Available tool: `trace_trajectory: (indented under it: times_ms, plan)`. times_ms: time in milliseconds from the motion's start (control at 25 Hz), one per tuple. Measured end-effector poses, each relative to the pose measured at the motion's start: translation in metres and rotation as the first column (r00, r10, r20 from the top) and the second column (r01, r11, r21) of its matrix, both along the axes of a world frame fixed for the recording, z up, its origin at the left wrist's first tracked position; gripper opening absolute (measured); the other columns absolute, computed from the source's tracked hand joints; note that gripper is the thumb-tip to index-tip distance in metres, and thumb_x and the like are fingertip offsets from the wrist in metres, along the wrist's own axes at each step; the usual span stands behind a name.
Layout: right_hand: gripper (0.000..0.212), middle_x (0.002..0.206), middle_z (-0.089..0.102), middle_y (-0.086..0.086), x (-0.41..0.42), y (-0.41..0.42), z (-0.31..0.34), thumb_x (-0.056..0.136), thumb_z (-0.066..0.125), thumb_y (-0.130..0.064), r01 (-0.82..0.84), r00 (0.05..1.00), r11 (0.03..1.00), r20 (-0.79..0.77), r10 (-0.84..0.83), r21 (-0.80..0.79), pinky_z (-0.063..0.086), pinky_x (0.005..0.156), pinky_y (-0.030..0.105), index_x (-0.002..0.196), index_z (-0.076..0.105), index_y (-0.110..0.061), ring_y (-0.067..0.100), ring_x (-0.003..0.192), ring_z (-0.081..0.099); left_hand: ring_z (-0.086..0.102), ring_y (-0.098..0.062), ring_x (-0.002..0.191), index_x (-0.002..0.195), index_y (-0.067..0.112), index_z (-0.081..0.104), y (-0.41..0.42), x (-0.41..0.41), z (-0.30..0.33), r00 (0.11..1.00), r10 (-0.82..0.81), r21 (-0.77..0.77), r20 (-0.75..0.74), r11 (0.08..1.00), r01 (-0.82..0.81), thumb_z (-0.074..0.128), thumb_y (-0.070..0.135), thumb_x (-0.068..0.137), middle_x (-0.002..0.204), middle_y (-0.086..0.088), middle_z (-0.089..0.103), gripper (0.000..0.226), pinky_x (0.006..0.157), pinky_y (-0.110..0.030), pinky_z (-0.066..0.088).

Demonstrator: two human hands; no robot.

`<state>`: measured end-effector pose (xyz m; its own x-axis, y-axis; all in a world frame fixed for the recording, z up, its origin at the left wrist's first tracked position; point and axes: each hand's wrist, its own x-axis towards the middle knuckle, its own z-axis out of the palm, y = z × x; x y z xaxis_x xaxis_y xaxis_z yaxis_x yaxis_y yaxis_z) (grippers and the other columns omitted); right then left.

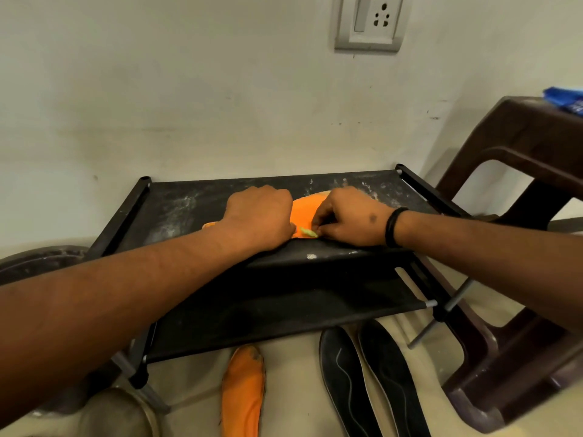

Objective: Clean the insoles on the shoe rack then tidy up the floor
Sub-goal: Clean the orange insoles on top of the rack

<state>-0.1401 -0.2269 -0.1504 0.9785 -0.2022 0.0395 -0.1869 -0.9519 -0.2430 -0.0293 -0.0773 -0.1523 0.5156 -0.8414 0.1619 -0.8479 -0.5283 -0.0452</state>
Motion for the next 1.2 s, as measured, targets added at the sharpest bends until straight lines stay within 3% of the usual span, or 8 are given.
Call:
trace_trajectory:
  times_ms: [80, 200, 320, 520, 760, 1000, 1080, 1200]
  plan:
    - [0.013, 0.089, 0.075, -0.006, -0.001, 0.004, -0.002, 0.087, 0.066, -0.016, -0.043, 0.999, 0.999, 0.003, 0.043, 0.015, 0.049, 0.072, 0.018, 0.093, 0.078, -0.017, 0.004, 0.076, 0.064, 0.059, -0.028, 0.094, 0.085, 0.020, 0.045, -0.005, -0.004, -0.004, 0.998, -0.015, 0.012, 0.060, 1.000, 0.014, 0.060, 0.043, 0.093, 0.096, -0.005, 0.057, 0.029, 0.068, -0.037, 0.040]
    - [0.018, 0.102, 0.074, -0.003, -0.003, -0.023, 0.001, 0.089, 0.064, -0.020, 0.110, 0.994, 0.990, 0.006, -0.109, -0.088, 0.056, 0.086, 0.035, 0.102, 0.076, -0.019, 0.014, 0.090, 0.067, 0.059, -0.029, 0.101, 0.098, 0.016, 0.057, -0.003, -0.004, -0.009, 0.996, -0.037, 0.001, 0.087, 0.999, 0.037, 0.058, 0.045, 0.096, 0.106, -0.006, 0.059, 0.028, 0.070, -0.037, 0.041]
    - [0.020, 0.101, 0.074, 0.003, -0.004, -0.032, 0.003, 0.088, 0.061, -0.018, 0.198, 0.980, 0.969, 0.006, -0.199, -0.150, 0.056, 0.087, 0.042, 0.100, 0.076, -0.016, 0.022, 0.092, 0.067, 0.054, -0.024, 0.093, 0.083, 0.019, 0.048, 0.001, 0.001, -0.012, 0.998, -0.031, -0.036, 0.060, 0.999, 0.034, 0.060, 0.049, 0.094, 0.098, -0.002, 0.053, 0.035, 0.069, -0.036, 0.039]
    - [0.015, 0.087, 0.075, 0.002, 0.000, 0.015, 0.001, 0.084, 0.063, -0.012, -0.005, 1.000, 1.000, -0.018, 0.005, -0.006, 0.053, 0.076, 0.028, 0.089, 0.078, -0.012, 0.016, 0.080, 0.066, 0.056, -0.022, 0.089, 0.076, 0.017, 0.054, -0.001, 0.011, -0.019, 0.999, -0.049, -0.097, 0.012, 0.994, 0.050, 0.066, 0.050, 0.088, 0.097, 0.000, 0.058, 0.037, 0.067, -0.037, 0.045]
    - [0.019, 0.105, 0.073, 0.005, 0.010, -0.034, 0.002, 0.089, 0.061, -0.025, 0.279, 0.960, 0.952, 0.012, -0.280, -0.129, 0.056, 0.086, 0.044, 0.101, 0.075, -0.017, 0.023, 0.093, 0.067, 0.058, -0.021, 0.083, 0.070, 0.017, 0.057, -0.001, 0.017, -0.021, 0.997, -0.045, -0.129, -0.067, 0.991, 0.036, 0.067, 0.050, 0.087, 0.093, 0.000, 0.061, 0.039, 0.071, -0.042, 0.053]
    - [0.015, 0.086, 0.072, 0.000, 0.008, 0.010, -0.001, 0.086, 0.063, -0.011, 0.037, 0.999, 0.998, -0.019, -0.036, 0.044, 0.048, 0.071, 0.020, 0.091, 0.077, -0.010, 0.011, 0.078, 0.064, 0.057, -0.020, 0.080, 0.071, 0.018, 0.057, 0.000, 0.017, -0.023, 0.998, -0.035, -0.150, -0.053, 0.988, 0.027, 0.067, 0.052, 0.085, 0.089, 0.001, 0.060, 0.037, 0.063, -0.035, 0.044]
    - [0.015, 0.093, 0.074, -0.001, 0.011, -0.002, 0.001, 0.088, 0.065, -0.015, 0.045, 0.999, 0.999, -0.013, -0.044, 0.017, 0.052, 0.078, 0.025, 0.096, 0.077, -0.012, 0.013, 0.083, 0.066, 0.057, -0.021, 0.081, 0.073, 0.017, 0.058, 0.000, 0.016, -0.022, 0.998, -0.036, -0.155, -0.056, 0.987, 0.027, 0.068, 0.050, 0.086, 0.088, 0.000, 0.060, 0.037, 0.064, -0.036, 0.045]
    - [0.020, 0.106, 0.073, 0.004, 0.014, -0.033, 0.003, 0.091, 0.061, -0.023, 0.206, 0.978, 0.970, -0.008, -0.209, -0.132, 0.056, 0.086, 0.041, 0.104, 0.075, -0.016, 0.022, 0.092, 0.067, 0.058, -0.021, 0.082, 0.074, 0.016, 0.059, 0.000, 0.016, -0.021, 0.997, -0.036, -0.158, -0.074, 0.987, 0.024, 0.068, 0.049, 0.087, 0.089, 0.000, 0.061, 0.036, 0.069, -0.039, 0.052]
